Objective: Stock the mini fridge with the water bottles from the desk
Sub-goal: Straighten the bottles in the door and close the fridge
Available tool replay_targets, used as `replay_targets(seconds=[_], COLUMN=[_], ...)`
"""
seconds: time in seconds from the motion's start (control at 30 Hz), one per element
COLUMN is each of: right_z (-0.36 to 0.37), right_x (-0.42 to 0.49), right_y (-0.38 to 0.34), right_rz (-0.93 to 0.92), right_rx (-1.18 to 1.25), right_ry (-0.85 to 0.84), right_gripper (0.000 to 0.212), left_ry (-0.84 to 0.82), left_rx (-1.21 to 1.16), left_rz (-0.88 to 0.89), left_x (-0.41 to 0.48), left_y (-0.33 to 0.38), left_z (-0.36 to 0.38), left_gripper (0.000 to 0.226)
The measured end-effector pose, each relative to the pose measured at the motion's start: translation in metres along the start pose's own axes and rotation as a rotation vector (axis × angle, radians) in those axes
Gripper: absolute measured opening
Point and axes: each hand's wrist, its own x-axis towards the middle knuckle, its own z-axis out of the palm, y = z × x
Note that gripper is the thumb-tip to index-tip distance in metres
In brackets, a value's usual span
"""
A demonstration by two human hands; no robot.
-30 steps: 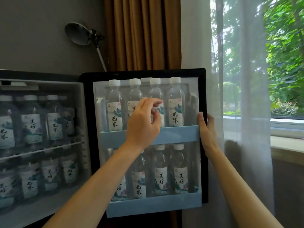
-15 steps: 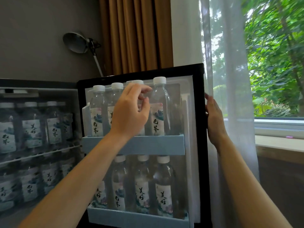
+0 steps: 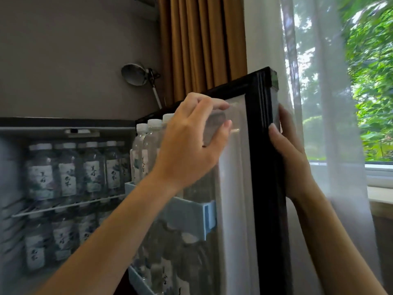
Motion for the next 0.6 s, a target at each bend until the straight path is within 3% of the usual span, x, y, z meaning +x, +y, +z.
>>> replay_targets(seconds=[0.17,0.27,0.33,0.6], right_z=[0.055,0.097,0.122,0.200], right_x=[-0.011,-0.012,-0.012,-0.014], right_y=[-0.006,-0.003,-0.005,0.018], right_rz=[0.056,0.050,0.001,-0.070], right_rx=[0.191,0.294,0.315,0.202], right_ry=[-0.149,-0.242,-0.234,-0.244], right_gripper=[0.090,0.078,0.084,0.056], left_ry=[0.012,0.052,0.056,0.128], left_rx=[-0.012,0.019,0.004,-0.036], left_rz=[-0.023,-0.066,-0.100,-0.316], left_x=[-0.009,-0.017,-0.023,-0.052], left_y=[0.017,0.014,0.010,-0.009], left_z=[-0.037,-0.069,-0.093,-0.170], left_gripper=[0.044,0.048,0.049,0.039])
